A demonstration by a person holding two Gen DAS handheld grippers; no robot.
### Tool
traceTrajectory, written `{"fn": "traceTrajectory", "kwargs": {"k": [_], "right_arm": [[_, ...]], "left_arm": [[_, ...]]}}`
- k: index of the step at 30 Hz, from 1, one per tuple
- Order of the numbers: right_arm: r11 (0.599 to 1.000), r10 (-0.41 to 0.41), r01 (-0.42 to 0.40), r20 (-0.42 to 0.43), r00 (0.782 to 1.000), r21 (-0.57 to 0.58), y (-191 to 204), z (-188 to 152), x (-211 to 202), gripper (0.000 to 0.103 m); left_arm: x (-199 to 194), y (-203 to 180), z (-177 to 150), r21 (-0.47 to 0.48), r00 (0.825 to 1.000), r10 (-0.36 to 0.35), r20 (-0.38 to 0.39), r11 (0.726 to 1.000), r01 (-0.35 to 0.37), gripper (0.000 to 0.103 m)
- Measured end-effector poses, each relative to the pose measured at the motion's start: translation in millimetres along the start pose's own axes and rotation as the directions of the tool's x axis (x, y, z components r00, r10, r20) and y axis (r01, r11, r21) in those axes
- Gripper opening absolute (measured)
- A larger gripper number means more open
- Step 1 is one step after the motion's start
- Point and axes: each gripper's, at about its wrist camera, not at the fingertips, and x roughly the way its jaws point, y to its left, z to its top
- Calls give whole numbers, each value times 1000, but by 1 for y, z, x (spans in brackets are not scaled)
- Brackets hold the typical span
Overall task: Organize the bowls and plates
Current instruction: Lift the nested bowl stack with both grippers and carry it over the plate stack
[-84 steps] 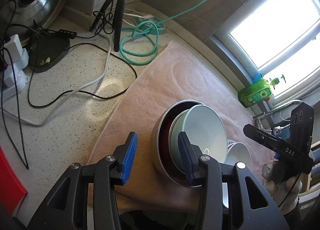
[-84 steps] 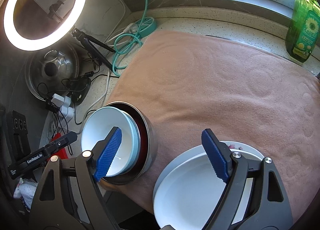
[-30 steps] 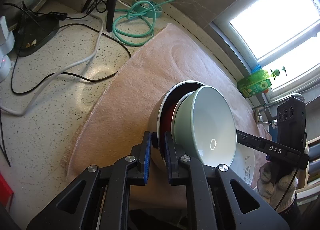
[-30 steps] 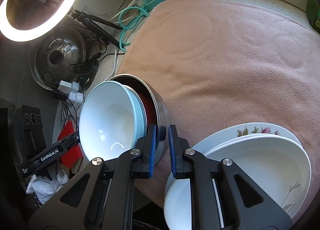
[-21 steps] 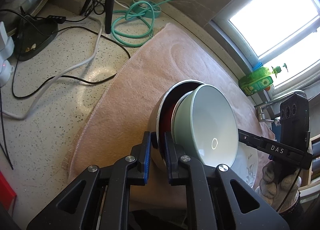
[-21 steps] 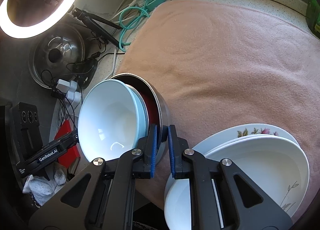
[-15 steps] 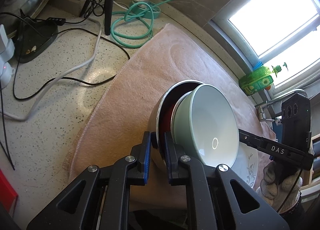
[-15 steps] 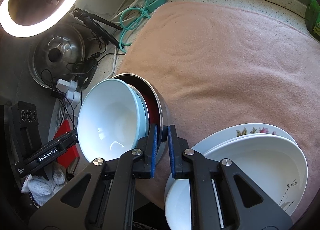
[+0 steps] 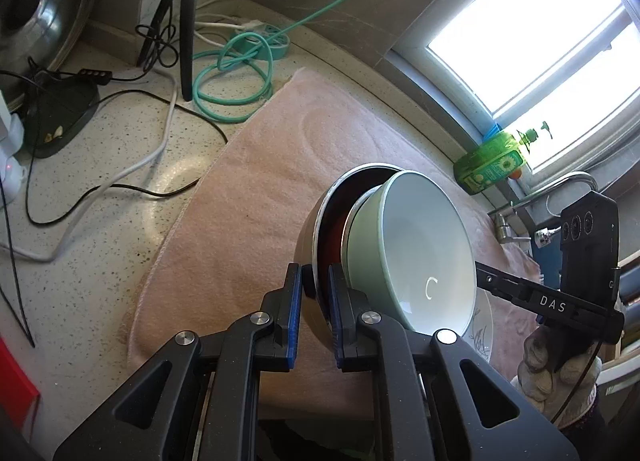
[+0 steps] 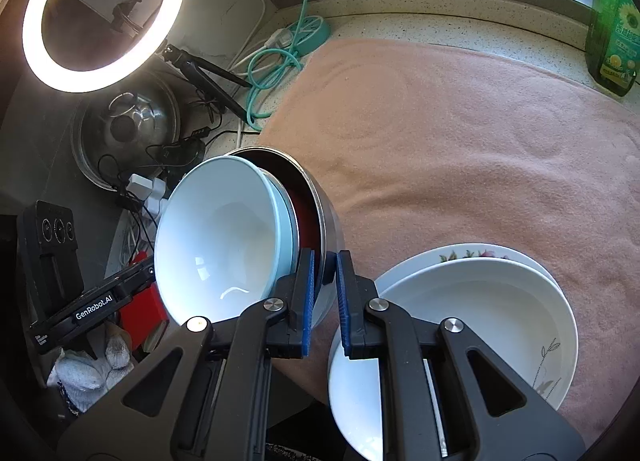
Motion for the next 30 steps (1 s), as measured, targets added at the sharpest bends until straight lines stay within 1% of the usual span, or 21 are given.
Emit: {"fn": "traceTrajectory", "kwargs": {"k": [7,14,22,30], "right_arm": [[999,-20,18,52,998,36,-14,-11,-34,11],[995,-54,45,98,994,91,-37,-28,-68,11],[984,-98,78,124,987,160,-67,-52,-97,11],[970,-129,99,123,984,223,-90,-75,-109,11]], "left_arm": [[-3,-28,2,59,999,-38,7,998,37,11],[3,-60,-1,124,997,-81,-14,989,82,11],[19,-93,-9,188,991,-118,-70,974,129,11],[36,-114,-21,232,982,-131,-136,960,160,11]]}}
